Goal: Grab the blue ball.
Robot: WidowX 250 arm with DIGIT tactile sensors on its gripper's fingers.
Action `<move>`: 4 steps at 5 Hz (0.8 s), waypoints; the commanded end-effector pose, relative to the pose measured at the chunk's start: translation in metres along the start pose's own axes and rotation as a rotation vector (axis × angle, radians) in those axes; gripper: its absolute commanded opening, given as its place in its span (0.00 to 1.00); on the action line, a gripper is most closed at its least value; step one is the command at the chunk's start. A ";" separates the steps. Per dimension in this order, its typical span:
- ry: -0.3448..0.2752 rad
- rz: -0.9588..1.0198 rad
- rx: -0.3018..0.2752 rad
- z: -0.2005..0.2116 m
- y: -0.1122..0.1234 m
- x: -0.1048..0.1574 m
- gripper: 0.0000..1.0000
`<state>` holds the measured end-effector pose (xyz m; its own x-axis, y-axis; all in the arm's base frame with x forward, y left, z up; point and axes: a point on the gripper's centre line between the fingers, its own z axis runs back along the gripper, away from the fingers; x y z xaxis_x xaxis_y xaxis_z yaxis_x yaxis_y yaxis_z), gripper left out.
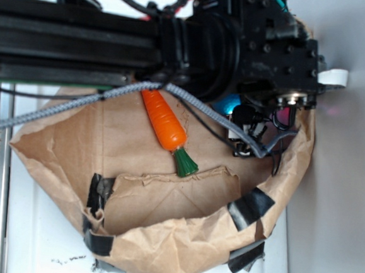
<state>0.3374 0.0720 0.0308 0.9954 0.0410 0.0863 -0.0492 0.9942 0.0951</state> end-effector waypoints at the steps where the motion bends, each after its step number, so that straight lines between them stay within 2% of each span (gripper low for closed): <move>1: -0.144 0.016 0.004 0.035 0.007 0.011 0.00; 2: -0.143 0.010 -0.015 0.044 0.005 0.006 0.00; 3: -0.165 0.011 -0.051 0.073 -0.002 -0.003 0.00; 4: -0.175 0.019 -0.132 0.116 -0.001 -0.013 0.00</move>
<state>0.3050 0.0508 0.1086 0.9881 0.0585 0.1420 -0.0514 0.9973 -0.0530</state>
